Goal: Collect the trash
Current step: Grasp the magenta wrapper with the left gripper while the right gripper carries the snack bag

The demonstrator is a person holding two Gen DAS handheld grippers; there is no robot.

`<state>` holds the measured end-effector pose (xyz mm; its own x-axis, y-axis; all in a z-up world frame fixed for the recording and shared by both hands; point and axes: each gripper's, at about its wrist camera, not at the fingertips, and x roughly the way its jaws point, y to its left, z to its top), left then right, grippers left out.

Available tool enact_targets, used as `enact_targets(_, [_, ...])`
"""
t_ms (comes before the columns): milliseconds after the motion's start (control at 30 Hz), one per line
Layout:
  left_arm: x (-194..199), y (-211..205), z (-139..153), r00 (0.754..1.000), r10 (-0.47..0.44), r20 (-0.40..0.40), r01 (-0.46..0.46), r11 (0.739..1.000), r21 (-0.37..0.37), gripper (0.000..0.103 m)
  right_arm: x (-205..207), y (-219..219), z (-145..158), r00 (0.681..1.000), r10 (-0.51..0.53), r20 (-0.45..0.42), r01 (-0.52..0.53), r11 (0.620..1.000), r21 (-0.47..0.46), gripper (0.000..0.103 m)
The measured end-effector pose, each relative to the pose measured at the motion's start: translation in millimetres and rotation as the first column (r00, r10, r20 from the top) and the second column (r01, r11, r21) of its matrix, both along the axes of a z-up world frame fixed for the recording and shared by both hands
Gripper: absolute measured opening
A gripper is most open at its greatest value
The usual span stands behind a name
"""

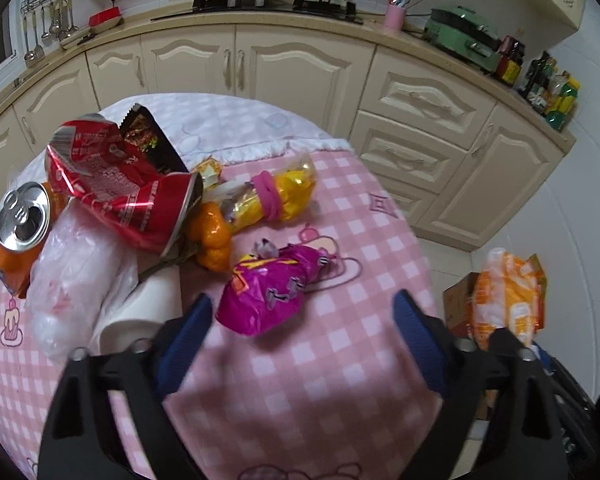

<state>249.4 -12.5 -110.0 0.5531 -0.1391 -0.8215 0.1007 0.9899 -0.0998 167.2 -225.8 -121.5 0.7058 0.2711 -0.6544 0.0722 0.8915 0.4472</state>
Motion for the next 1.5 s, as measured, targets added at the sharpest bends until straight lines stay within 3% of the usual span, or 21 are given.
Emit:
enact_targets(133, [15, 2, -19, 0.998, 0.036, -0.057, -0.034, 0.999, 0.039, 0.061, 6, -1, -4, 1.0, 0.0, -0.014, 0.0, 1.0, 0.002, 0.049])
enact_targets(200, [15, 5, -19, 0.998, 0.058, -0.009, -0.057, 0.996, 0.068, 0.049, 6, -2, -5, 1.0, 0.002, -0.014, -0.002, 1.0, 0.006, 0.049])
enact_targets(300, [15, 9, -19, 0.998, 0.061, -0.003, -0.061, 0.997, 0.037, 0.046, 6, -5, -9, 1.0, -0.002, -0.029, 0.003, 1.0, 0.014, 0.049])
enact_targets(833, [-28, -22, 4, 0.993, -0.034, 0.111, 0.028, 0.998, 0.051, 0.044, -42, -44, -23, 0.986, -0.146, -0.079, 0.149, 0.988, 0.032, 0.049])
enact_targets(1033, [-48, -63, 11, 0.985, -0.1, 0.144, 0.096, 0.995, 0.032, 0.044, -68, -72, -23, 0.97, -0.232, -0.07, 0.234, 0.972, 0.027, 0.049])
enact_targets(1300, [-73, -127, -6, 0.965, -0.246, 0.095, 0.251, 0.967, -0.048, 0.044, -105, -125, -35, 0.922, -0.375, -0.098, 0.378, 0.926, 0.011, 0.049])
enact_targets(1500, [-82, -183, -46, 0.939, -0.345, 0.008, 0.345, 0.937, -0.053, 0.044, -126, -161, -50, 0.879, -0.459, -0.126, 0.464, 0.886, 0.006, 0.049])
